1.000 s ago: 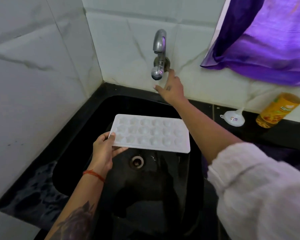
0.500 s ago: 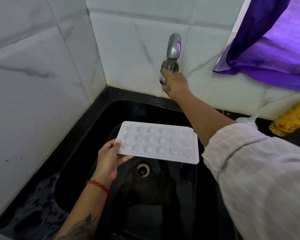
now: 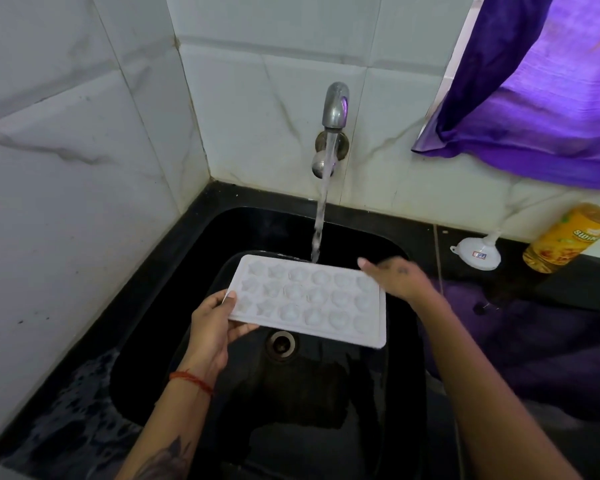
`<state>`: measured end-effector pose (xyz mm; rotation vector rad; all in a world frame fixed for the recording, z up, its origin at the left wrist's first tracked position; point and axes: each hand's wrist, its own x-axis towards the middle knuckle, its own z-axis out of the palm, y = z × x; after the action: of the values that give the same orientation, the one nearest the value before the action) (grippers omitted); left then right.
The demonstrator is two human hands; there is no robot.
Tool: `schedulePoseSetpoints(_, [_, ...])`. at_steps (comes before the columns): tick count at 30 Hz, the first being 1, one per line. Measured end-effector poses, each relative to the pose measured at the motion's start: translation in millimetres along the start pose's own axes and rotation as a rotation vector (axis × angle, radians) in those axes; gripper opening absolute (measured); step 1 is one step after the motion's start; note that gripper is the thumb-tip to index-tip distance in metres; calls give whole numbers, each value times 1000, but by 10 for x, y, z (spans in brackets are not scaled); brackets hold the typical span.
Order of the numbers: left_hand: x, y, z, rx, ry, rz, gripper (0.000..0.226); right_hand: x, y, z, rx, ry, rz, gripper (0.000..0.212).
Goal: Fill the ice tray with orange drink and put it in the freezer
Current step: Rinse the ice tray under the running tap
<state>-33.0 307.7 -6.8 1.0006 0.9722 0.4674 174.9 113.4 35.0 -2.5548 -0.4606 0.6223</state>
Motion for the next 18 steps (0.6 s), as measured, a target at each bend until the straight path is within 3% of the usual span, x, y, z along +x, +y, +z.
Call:
schedulePoseSetpoints(3, [-29, -68, -38, 45, -12, 6, 14, -385, 256, 133, 348, -273, -26, 32])
schedulePoseSetpoints(6, [-64, -106, -1, 61, -39, 1, 15, -484, 289, 144, 478, -173, -150, 15])
schedulePoseSetpoints(9, [-64, -11, 79, 25, -85, -69, 31, -462, 243, 81, 519, -5, -279, 24])
schedulePoseSetpoints(13, [11, 211, 120, -221, -200, -281, 65, -481, 226, 74, 547, 149, -497, 34])
schedulePoseSetpoints(18, [54, 223, 236, -280, -213, -164, 29, -510, 311, 216, 822, 91, -399, 48])
